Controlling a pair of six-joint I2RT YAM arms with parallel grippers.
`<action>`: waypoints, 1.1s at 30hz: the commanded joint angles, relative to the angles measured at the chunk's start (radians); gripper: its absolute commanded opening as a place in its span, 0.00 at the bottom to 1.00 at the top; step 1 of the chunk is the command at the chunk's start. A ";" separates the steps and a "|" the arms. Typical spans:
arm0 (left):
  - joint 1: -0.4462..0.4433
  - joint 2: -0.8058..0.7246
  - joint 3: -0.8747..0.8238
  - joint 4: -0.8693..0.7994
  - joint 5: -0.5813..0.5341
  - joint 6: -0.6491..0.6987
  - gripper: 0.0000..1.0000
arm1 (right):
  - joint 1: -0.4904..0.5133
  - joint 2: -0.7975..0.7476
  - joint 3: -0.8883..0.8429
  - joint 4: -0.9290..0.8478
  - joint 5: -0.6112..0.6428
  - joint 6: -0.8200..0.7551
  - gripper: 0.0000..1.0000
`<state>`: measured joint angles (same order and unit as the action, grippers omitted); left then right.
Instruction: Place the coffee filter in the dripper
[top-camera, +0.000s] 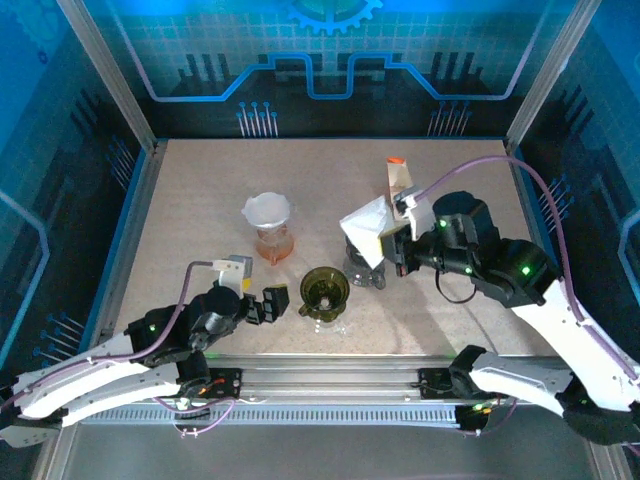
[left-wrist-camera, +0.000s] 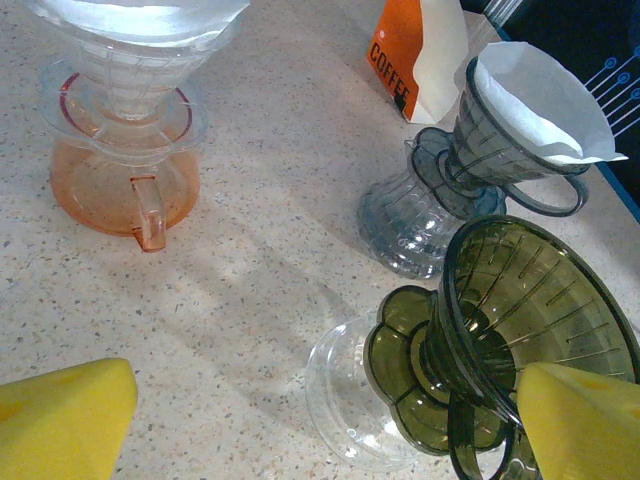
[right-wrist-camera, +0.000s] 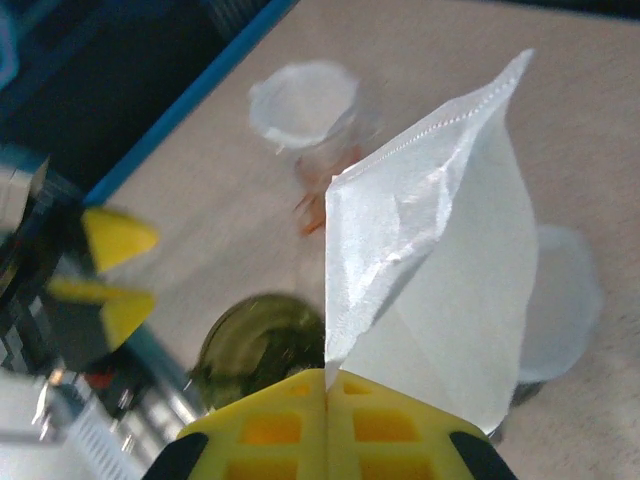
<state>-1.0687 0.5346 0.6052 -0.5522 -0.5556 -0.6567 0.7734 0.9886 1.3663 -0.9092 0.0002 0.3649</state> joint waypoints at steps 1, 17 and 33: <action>0.008 -0.013 0.042 -0.060 -0.028 -0.019 0.99 | 0.104 0.063 0.085 -0.225 0.065 -0.005 0.00; 0.008 -0.017 0.060 -0.087 0.000 -0.016 0.99 | 0.301 0.435 0.394 -0.522 0.149 -0.060 0.00; 0.007 -0.053 0.044 -0.084 0.018 -0.017 0.99 | 0.343 0.702 0.568 -0.562 0.129 -0.141 0.02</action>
<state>-1.0687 0.4965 0.6346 -0.6243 -0.5514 -0.6567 1.0954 1.6653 1.8957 -1.4502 0.1421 0.2516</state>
